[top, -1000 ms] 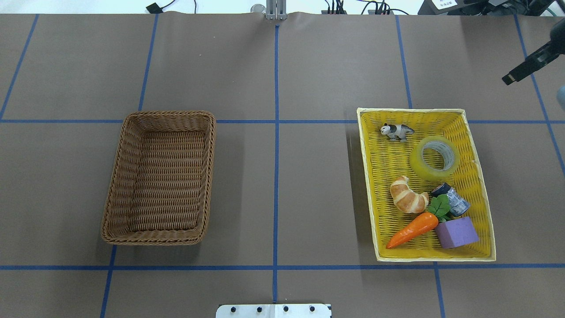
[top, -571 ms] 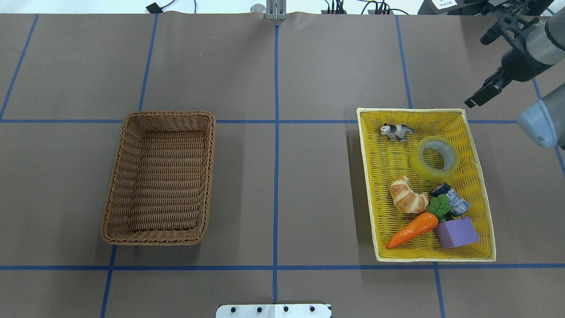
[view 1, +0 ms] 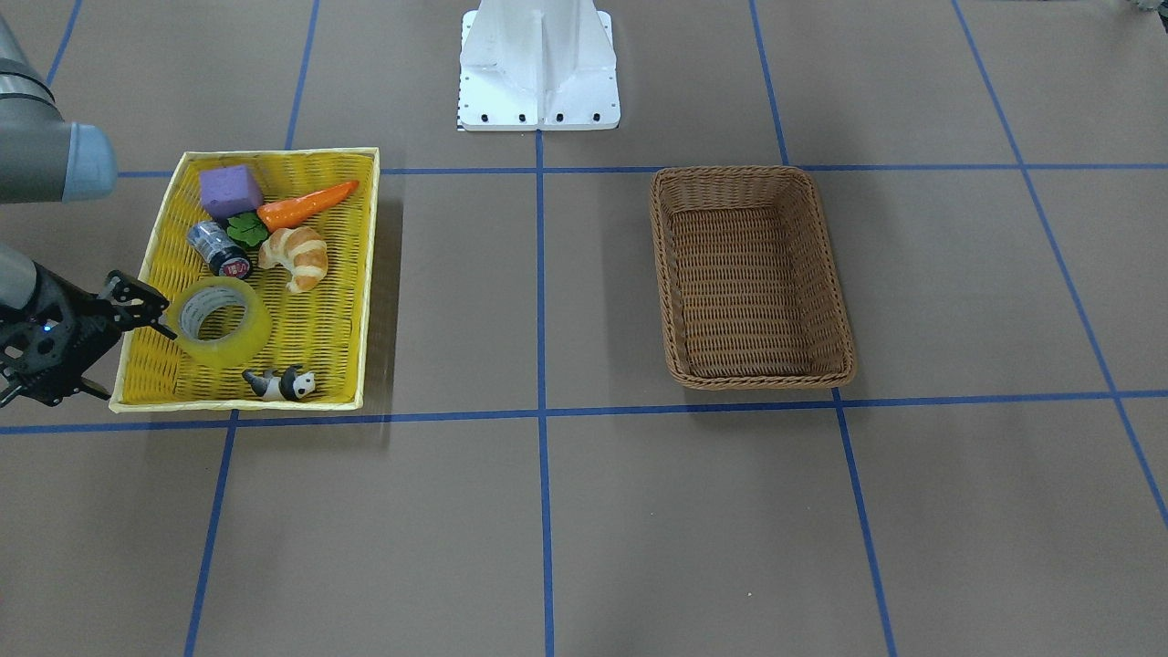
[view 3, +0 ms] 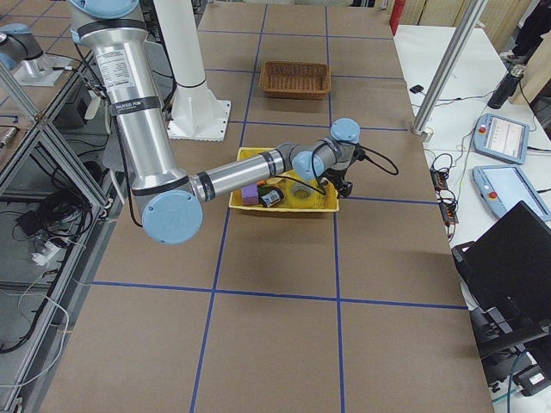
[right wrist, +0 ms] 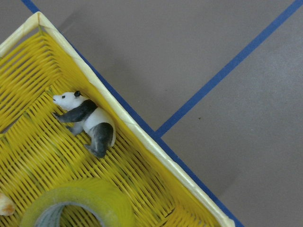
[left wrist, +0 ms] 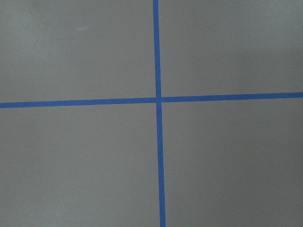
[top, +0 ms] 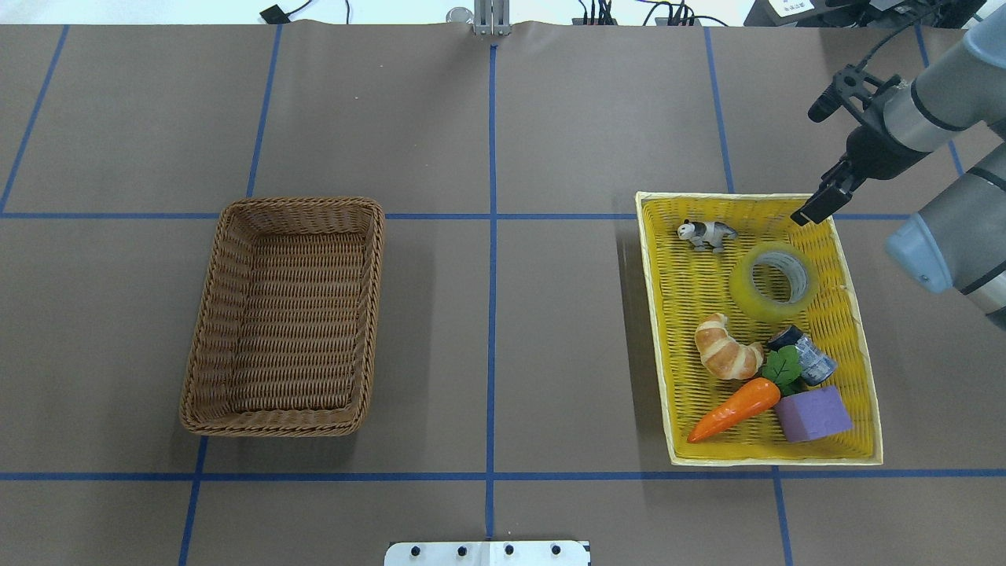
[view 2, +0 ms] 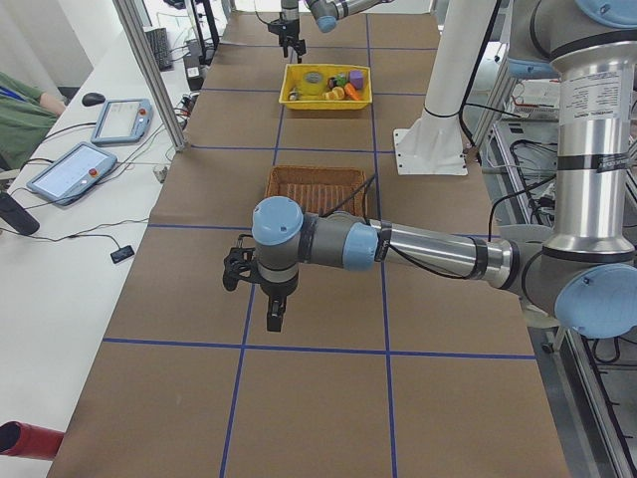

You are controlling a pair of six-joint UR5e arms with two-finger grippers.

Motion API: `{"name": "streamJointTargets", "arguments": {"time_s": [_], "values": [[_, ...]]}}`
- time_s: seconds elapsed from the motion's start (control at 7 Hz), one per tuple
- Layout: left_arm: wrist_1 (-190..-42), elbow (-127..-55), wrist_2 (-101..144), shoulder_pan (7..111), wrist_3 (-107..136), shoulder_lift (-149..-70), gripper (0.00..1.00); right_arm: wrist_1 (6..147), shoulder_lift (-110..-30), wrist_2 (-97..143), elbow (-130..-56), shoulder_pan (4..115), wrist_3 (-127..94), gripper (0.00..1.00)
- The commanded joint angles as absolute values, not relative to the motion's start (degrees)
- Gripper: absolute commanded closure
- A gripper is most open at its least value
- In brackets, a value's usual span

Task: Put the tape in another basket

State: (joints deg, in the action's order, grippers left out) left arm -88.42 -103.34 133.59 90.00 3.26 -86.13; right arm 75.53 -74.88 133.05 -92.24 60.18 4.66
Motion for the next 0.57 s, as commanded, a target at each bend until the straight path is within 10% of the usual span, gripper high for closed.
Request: {"name": "streamJointTargets", "arguments": {"time_s": [0.0,0.43], "values": [[-89.47,-103.10,133.59,90.00,3.16,-86.05,0.01,75.94,-74.97,132.89,-90.98,57.66,4.66,0.00],[-89.47,-103.10,133.59,90.00,3.16,-86.13,0.01,75.94,-74.97,132.89,-89.12,57.04,4.66,0.31]]}}
